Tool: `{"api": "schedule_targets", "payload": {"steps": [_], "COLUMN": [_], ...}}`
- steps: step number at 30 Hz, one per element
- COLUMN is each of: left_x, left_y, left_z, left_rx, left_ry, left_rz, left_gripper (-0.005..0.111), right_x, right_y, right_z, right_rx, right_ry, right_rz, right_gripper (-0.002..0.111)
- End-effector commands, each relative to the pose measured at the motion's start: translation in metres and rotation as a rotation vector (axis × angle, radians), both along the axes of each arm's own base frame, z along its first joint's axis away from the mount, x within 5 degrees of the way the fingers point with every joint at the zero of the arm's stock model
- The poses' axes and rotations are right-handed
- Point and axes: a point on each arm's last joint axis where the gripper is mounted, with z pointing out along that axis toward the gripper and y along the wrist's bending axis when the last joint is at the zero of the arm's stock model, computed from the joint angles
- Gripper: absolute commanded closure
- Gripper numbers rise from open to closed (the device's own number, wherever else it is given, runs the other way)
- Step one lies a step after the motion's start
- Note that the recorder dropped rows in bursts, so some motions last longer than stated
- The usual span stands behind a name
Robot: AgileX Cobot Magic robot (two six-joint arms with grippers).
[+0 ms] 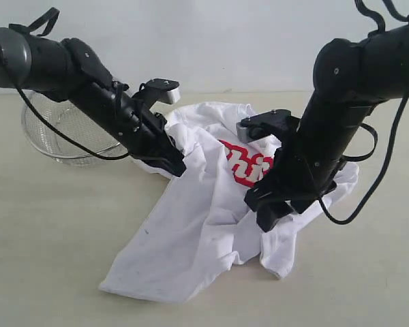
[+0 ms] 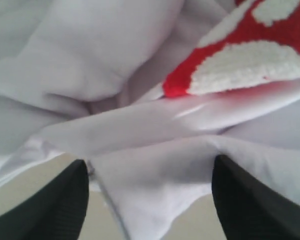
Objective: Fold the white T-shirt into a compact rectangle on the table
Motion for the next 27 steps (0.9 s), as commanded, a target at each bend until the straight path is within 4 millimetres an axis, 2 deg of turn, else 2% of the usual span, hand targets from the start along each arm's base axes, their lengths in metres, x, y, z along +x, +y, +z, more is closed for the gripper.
{"api": "schedule_targets", "payload": {"steps": [1,3,5,7,12,13,17,21,22,25,27], "left_x": [0.000,0.000,0.000,0.000,0.000,0.001,0.000,0.000,0.000,0.000,0.001], "left_y": [-0.002,-0.003,-0.004,-0.004,-0.004,-0.003,-0.004,-0.005,-0.005,-0.005,-0.004], "left_z": [-0.006,-0.014,-0.023,-0.032,-0.043,-0.046,-0.062,-0.070,-0.069,-0.069,-0.069], "left_rx": [-0.007,-0.016,-0.017,-0.012,-0.003,0.001,0.005,-0.003,-0.004,-0.004,-0.003], "left_ry": [0.005,0.027,0.053,0.072,0.090,0.091,0.127,0.148,0.145,0.145,0.142], "left_rz": [0.022,0.031,0.033,0.034,0.038,0.042,0.054,0.068,0.069,0.069,0.073], "left_gripper": [0.102,0.102,0.102,0.102,0.102,0.102,0.102,0.102,0.102,0.102,0.102], "right_x": [0.001,0.002,0.002,0.003,0.003,0.000,-0.010,-0.027,-0.027,-0.031,-0.037], "right_y": [-0.005,-0.005,-0.004,-0.004,-0.004,-0.005,-0.013,-0.028,-0.030,-0.035,-0.039], "right_z": [-0.005,-0.005,-0.005,-0.005,-0.005,-0.005,-0.005,-0.001,0.002,0.026,0.049], "right_rx": [-0.059,-0.058,-0.057,-0.055,-0.054,-0.062,-0.156,-0.313,-0.334,-0.347,-0.345], "right_ry": [-0.006,-0.008,-0.011,-0.017,-0.015,0.007,0.116,0.296,0.278,0.197,0.117], "right_rz": [0.004,0.001,-0.007,-0.009,-0.010,-0.004,0.052,0.070,0.069,0.035,0.021], "right_gripper": [0.046,0.048,0.056,0.070,0.096,0.109,0.108,0.108,0.108,0.108,0.108]}}
